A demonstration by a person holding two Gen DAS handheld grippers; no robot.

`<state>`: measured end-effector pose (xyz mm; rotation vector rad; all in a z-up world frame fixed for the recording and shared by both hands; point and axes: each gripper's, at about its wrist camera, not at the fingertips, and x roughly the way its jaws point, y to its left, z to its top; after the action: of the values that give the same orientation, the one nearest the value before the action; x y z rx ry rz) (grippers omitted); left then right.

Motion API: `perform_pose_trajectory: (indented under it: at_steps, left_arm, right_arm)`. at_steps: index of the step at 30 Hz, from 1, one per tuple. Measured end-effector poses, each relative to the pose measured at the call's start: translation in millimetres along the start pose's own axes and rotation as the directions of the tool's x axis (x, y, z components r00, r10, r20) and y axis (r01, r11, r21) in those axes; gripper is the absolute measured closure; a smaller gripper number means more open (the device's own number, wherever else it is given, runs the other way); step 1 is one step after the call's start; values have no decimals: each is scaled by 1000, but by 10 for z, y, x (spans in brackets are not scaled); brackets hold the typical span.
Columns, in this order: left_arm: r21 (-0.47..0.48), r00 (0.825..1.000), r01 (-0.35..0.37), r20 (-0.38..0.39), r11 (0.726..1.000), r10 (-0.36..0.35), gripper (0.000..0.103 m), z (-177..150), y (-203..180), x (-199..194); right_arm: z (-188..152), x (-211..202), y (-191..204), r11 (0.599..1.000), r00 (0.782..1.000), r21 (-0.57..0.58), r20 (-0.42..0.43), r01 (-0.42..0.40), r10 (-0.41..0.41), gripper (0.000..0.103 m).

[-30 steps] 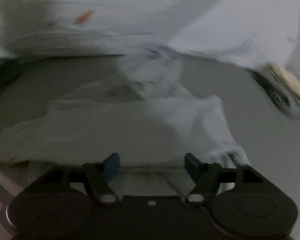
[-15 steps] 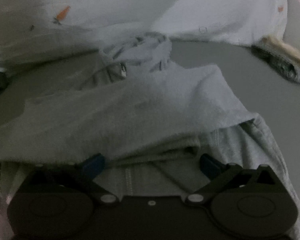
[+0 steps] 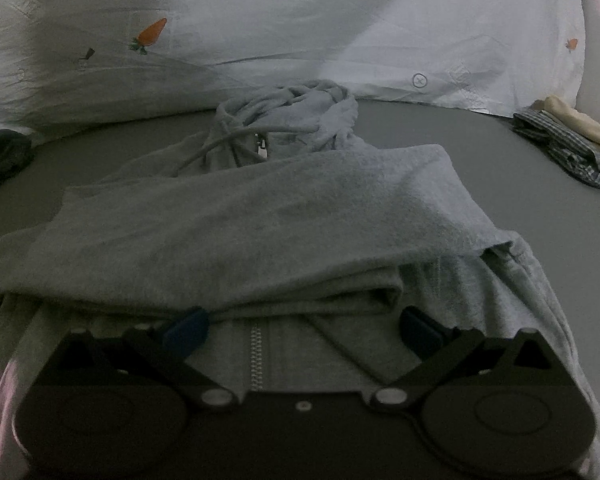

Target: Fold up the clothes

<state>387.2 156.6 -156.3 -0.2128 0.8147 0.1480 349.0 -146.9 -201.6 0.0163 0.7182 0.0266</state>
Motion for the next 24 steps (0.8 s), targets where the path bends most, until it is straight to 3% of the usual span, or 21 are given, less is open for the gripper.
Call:
perform_pose_trajectory:
  at_steps: [3,6,7,8,11,15,17,19,22,24]
  left_arm:
    - [44,990,113,77,993,-116,103,233,-448,-309]
    - [103,976,180,107,978,-191,98,339,-954,-451]
    - [125,971,198,107,972,-212,89,316,-1097,-448]
    - [133,971,209,92,969,-222,79,260,-1182,-408]
    - [77,970,243,-25,967,-242,78,49,-1249,-222]
    - [-70,962,239,-116,969,-245,72,-222,-860,-135]
    - [-135,970,188,-130,973,-205,57,-305,-562,-125]
    - [-220,974,143,-143,965,-177,53,-389,-210,-116]
    - [-349,977,99,-146,932,-158,44,-504,265,-101]
    - [-394,979,77,-146,916,-145,38,-543,510,-88]
  right_arm:
    - [-6,-9,-14,1000,1000,-6,2,-13,13,0]
    - [-19,-26,-45,999,999,-27,2,-39,39,0]
    - [-25,-34,-58,998,999,-37,2,-50,50,0]
    - [-31,-41,-71,997,998,-46,2,-61,61,0]
    - [-32,-54,-86,994,997,-77,-7,-82,82,0]
    - [10,-65,-81,989,995,-111,-46,-97,93,0]
    - [57,-91,-41,984,994,-149,-77,-92,82,2]
    - [100,-153,60,970,996,-236,-81,-65,47,18]
    - [121,-299,404,884,1000,-467,-16,6,-15,44]
    - [115,-393,678,815,999,-579,36,11,12,46]
